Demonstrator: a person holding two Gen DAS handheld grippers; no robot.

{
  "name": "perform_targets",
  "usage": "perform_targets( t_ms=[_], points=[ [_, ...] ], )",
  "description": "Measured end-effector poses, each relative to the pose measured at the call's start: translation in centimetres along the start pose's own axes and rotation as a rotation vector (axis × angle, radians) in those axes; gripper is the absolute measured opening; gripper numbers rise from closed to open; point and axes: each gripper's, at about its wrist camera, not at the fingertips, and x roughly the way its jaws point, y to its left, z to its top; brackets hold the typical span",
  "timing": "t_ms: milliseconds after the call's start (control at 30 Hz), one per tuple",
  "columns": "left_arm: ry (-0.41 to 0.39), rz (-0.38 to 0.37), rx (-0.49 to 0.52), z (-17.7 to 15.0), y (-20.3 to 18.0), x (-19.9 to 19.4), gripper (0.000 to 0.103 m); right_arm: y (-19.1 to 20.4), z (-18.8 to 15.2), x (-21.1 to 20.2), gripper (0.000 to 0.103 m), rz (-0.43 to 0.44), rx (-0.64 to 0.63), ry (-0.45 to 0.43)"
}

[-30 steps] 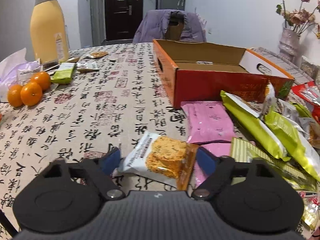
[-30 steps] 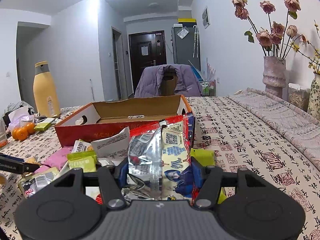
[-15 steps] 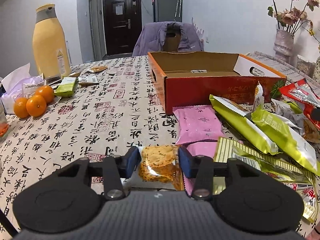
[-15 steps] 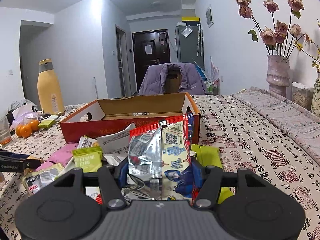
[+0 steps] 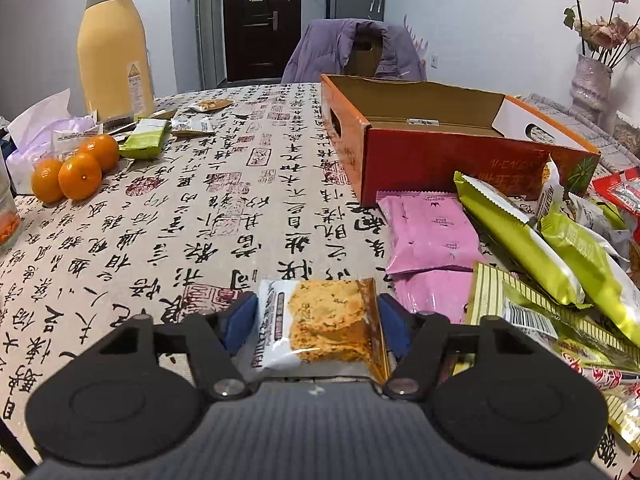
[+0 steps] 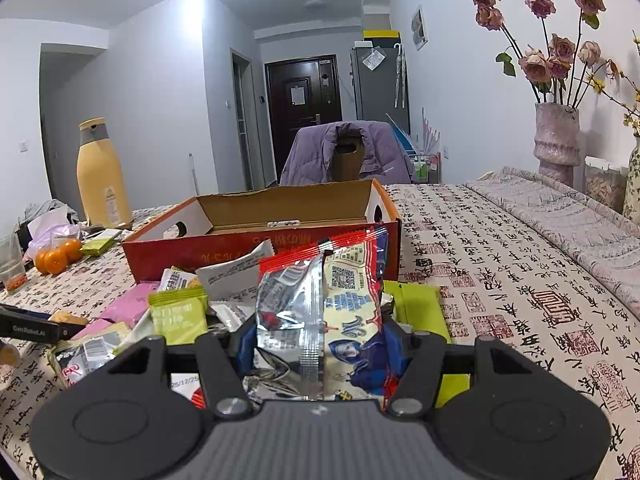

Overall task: Organize snacks
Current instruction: 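Carry the chip bag and cookie packet into the box and release both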

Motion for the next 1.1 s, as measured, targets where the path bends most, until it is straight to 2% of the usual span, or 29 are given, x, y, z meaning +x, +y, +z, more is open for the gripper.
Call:
perform_targets(
  t_ms=[133,500,767,1100],
  points=[
    [-0.013,0.003,0.005,-0.3,-0.1,-0.4,0.058,0.2,-0.1,-0.1,0.059,0.004,0.001,-0.001],
    [-0.138,0.024,-0.006,0.2,-0.8,-3.1,0.055,0.3,0.1,-0.4,0.059,0.019,-0.003,-0.015],
    [-0.229,0.003,-0.016,2.4,-2.5,-4.7,0.055,0.5,0.9,-0.1,0.059,0.025,0.0,-0.035],
    [-0.318,-0.026,-0.018,6.5,-6.0,-5.2,0.055,0.4,3.9,1.9,0.059,0.036,0.0,-0.081]
  ],
)
